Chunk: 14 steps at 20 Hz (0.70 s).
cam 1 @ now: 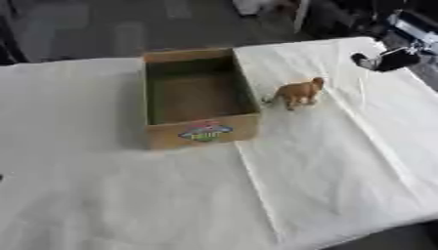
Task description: Pick up objects on the table and place them in the box.
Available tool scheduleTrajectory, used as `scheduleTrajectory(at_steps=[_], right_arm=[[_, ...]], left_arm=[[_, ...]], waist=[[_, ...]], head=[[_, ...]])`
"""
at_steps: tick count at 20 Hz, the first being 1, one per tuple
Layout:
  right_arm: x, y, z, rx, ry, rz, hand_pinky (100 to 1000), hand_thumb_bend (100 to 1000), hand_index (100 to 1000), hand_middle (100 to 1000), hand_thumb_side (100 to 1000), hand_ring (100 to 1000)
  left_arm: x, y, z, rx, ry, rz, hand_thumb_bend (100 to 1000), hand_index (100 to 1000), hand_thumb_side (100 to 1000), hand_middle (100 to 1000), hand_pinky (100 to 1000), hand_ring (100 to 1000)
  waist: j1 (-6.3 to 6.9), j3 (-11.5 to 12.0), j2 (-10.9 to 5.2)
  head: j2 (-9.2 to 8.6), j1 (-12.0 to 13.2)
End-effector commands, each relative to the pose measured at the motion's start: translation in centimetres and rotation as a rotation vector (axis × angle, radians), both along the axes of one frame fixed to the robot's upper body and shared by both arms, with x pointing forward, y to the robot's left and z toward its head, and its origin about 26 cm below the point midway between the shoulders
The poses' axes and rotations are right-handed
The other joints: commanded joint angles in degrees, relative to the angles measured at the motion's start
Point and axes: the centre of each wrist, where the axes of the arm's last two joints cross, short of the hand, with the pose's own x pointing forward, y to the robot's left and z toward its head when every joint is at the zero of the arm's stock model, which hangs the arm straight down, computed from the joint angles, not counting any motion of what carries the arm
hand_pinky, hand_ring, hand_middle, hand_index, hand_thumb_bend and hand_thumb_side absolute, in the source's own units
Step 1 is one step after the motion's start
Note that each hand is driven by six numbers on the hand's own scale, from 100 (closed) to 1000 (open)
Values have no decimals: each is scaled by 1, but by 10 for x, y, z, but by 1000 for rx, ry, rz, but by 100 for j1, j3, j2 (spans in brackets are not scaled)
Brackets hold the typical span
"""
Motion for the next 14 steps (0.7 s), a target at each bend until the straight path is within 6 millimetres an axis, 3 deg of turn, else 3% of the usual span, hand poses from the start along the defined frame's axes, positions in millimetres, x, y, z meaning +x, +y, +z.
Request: scheduleTrajectory(at_steps=[1, 10, 14], right_arm=[[0, -7, 12, -66, 8, -21, 704, 382, 874, 833, 100, 871], [13, -7, -2, -161, 99, -54, 733, 431, 881, 844, 100, 884], [19, -4, -12, -169, 130, -57, 739, 410, 881, 845, 100, 886]], left_arm=[[1, 3, 11, 33, -33, -12, 229, 499, 530, 502, 543, 583], [2, 0, 14, 42, -41, -32, 229, 500, 534, 503, 543, 584], [3, -1, 15, 42, -45, -41, 229, 502, 534, 503, 543, 584]], waist=[[-23, 13, -74], [-23, 93, -33], [-5, 135, -8]], head=[[11, -25], [-11, -52], [-30, -77]])
